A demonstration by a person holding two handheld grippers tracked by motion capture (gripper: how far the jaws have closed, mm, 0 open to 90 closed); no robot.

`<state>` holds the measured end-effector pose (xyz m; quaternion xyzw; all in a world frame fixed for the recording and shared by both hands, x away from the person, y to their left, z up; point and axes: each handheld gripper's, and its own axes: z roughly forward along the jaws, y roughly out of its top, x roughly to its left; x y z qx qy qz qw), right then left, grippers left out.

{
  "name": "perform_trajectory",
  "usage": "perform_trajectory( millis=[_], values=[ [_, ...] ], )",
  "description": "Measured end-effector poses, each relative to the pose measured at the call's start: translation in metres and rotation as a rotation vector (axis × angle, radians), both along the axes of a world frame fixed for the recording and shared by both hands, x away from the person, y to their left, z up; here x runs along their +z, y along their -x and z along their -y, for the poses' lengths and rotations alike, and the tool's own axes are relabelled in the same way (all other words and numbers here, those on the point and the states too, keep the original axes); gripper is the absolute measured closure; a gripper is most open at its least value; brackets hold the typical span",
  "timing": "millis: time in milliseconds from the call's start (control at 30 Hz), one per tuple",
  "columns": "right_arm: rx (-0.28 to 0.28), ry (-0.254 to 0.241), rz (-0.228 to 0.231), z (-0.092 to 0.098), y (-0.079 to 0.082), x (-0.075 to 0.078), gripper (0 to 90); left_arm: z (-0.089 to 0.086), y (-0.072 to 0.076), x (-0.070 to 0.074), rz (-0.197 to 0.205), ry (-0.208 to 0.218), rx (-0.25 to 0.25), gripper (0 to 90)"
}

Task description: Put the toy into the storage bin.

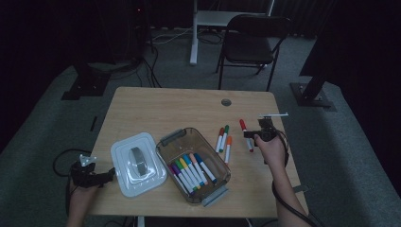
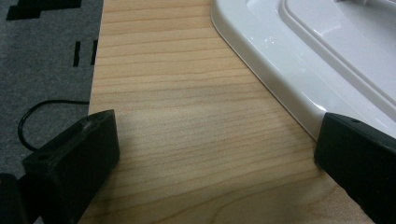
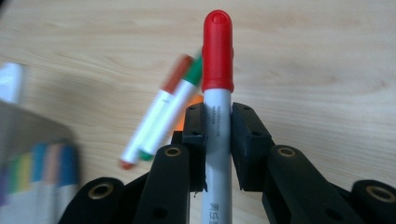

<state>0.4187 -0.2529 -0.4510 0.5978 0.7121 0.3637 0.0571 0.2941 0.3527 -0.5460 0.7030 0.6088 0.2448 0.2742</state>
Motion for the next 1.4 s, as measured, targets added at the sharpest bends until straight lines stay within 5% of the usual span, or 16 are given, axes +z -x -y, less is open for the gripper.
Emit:
perform_trajectory(
  millis=[200,567,667,1067,1400],
  values=[
    [0.073,-0.061,0.089,-0.013,0.018,0.038,76.9,0.0,0.0,0.0,0.0,0.0,0.0,0.7],
    [0.241,-0.132,0.143,-0.053,0.047,0.079,76.8,0.0,0.0,0.0,0.0,-0.001,-0.001,0.7],
    [0.295,-0.168,0.135,-0.066,0.052,0.081,76.9,0.0,0.0,0.0,0.002,-0.001,0.0,0.7],
    [0.465,-0.187,0.059,-0.128,0.062,0.071,76.8,0.0,0.0,0.0,0.001,0.0,0.0,0.6],
    [0.549,-0.126,-0.015,-0.17,0.067,0.052,76.8,0.0,0.0,0.0,0.001,0.0,0.0,0.7]
  ],
)
